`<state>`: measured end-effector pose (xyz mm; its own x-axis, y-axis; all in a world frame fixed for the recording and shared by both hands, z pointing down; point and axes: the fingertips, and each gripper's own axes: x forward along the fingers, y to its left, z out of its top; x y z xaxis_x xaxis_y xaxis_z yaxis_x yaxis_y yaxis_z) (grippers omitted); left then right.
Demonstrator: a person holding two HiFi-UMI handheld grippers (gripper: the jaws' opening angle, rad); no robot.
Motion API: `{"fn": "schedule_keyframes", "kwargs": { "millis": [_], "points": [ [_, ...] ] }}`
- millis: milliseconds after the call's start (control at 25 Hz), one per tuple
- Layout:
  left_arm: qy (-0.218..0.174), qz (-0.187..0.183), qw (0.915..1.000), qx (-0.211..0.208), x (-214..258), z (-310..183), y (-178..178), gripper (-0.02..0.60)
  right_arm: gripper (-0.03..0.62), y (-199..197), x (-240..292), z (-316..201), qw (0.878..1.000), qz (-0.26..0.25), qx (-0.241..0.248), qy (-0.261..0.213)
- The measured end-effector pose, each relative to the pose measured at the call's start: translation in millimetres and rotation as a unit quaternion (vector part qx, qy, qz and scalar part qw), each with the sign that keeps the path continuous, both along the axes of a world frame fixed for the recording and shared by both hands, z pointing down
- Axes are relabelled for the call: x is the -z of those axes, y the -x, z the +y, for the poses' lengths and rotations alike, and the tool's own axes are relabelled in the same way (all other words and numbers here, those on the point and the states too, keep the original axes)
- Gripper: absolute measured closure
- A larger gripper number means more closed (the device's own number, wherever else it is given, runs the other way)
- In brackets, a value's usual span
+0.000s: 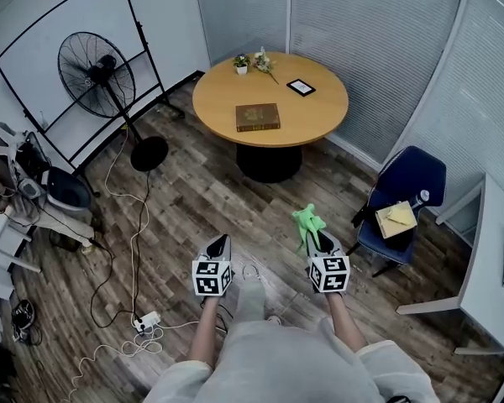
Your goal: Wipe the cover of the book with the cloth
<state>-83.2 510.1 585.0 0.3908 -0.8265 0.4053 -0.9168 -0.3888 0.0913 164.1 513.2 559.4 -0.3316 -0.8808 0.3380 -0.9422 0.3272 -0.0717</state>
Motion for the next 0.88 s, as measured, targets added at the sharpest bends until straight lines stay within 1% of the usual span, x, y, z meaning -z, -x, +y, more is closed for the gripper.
{"fn": "schedule_keyframes", "kwargs": {
  "millis": [440,640,880],
  "points": [
    [0.014,0.011,0.9998,-0.007,-17,-78,-3,0.574,0.521,2,-9,-76,1.000,0.009,-0.001,0.008],
    [0.023,0.016,0.9994,-0.018,-21,-128,-2,0.574,0.521,8,-8,-121,1.000,0.016,-0.003,0.013],
    [0.026,0.019,0.9989,-0.034,-19,-199,1,0.574,0.521,15,-5,-184,1.000,0.019,-0.014,0.019]
  ]
}}
